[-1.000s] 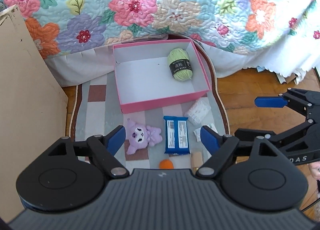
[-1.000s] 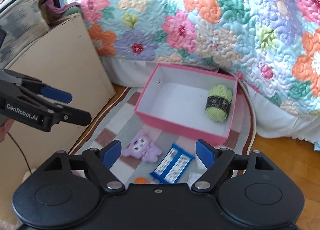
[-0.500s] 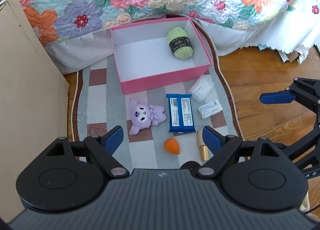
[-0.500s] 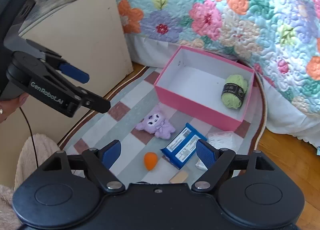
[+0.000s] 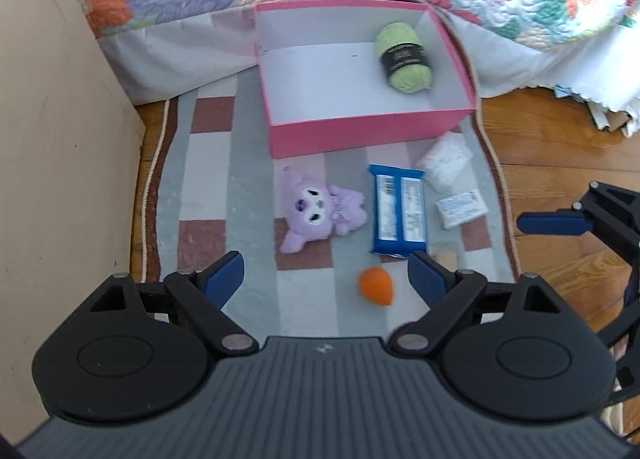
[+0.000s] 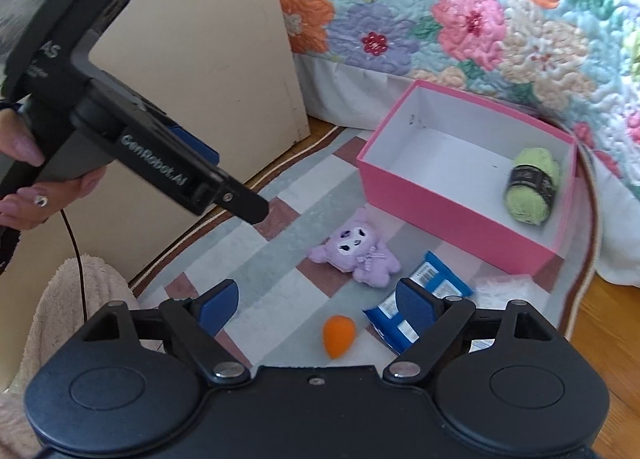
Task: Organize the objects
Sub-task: 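Lower both grippers onto the purple plush toy and close them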
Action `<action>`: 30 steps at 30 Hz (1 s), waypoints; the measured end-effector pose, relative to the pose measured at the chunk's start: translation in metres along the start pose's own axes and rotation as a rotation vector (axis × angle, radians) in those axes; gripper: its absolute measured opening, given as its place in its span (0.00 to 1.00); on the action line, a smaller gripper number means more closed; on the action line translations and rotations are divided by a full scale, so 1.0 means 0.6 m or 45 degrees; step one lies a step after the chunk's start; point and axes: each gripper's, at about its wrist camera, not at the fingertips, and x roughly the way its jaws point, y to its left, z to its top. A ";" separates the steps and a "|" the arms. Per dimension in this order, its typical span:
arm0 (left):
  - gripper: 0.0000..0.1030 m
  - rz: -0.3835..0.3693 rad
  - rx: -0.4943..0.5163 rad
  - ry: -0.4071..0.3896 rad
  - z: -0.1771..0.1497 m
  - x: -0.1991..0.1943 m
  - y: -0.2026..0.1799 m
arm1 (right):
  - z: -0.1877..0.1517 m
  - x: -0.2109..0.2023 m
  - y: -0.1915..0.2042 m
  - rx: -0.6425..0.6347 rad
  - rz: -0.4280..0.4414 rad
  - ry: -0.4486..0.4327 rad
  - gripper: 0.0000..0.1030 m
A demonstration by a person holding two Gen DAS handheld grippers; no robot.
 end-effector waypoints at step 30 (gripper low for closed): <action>0.84 -0.206 -0.292 -0.103 0.035 0.269 0.119 | -0.041 0.302 -0.105 0.323 0.066 0.048 0.86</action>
